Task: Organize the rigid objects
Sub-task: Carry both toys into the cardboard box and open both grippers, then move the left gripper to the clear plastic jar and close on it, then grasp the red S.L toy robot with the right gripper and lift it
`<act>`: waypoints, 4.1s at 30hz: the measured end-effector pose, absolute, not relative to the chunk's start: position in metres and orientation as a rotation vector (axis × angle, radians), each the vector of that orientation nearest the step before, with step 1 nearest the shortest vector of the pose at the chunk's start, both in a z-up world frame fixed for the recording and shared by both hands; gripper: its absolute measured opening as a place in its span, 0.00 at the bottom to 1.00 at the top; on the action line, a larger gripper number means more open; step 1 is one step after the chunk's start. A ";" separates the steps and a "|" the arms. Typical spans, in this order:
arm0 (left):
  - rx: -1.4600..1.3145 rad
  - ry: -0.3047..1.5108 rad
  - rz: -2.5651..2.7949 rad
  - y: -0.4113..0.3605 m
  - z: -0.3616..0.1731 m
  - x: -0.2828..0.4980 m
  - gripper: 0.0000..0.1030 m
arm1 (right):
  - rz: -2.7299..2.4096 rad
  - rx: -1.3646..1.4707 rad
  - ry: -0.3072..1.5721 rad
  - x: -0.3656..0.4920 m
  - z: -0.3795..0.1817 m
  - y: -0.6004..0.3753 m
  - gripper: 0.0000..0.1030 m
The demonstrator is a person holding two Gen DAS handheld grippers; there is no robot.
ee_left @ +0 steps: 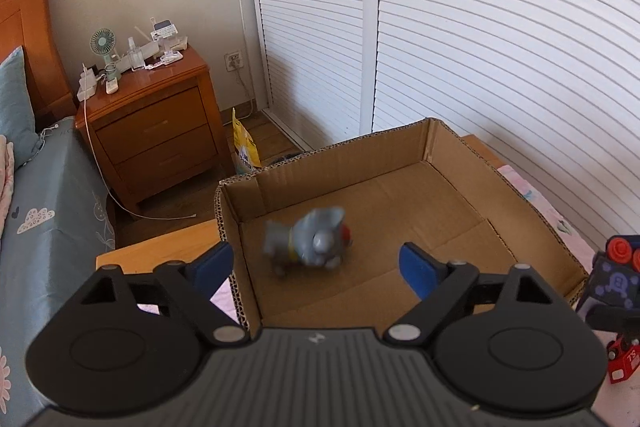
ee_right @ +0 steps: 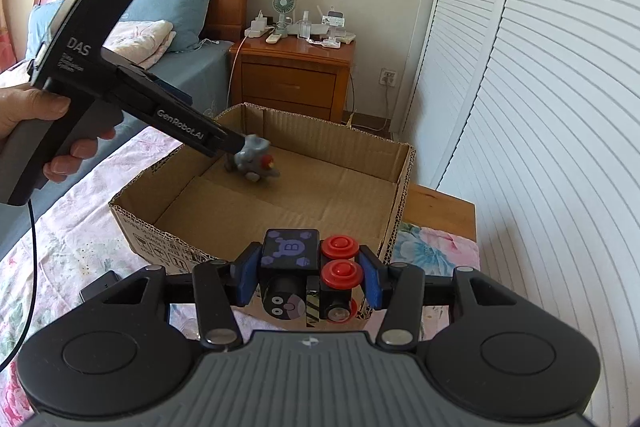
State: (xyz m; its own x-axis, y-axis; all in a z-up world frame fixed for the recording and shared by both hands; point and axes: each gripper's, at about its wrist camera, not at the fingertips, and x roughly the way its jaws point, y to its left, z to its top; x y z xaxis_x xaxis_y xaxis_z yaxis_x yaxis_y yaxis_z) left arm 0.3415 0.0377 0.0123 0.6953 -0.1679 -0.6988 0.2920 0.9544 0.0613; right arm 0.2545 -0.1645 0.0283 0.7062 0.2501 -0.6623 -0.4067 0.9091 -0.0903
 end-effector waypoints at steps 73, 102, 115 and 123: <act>0.116 0.841 -0.417 0.047 -0.039 0.073 0.99 | 0.045 -0.008 0.819 0.137 -0.067 -0.249 1.00; 0.255 0.841 -0.355 -0.020 -0.061 0.092 0.93 | 0.051 -0.051 0.768 0.122 -0.099 -0.244 1.00; 0.253 0.893 -0.402 0.009 -0.059 0.086 0.88 | 0.048 -0.050 0.758 0.120 -0.100 -0.244 1.00; 0.265 0.936 -0.522 0.016 -0.067 0.077 0.89 | 0.042 -0.049 0.771 0.121 -0.098 -0.243 1.00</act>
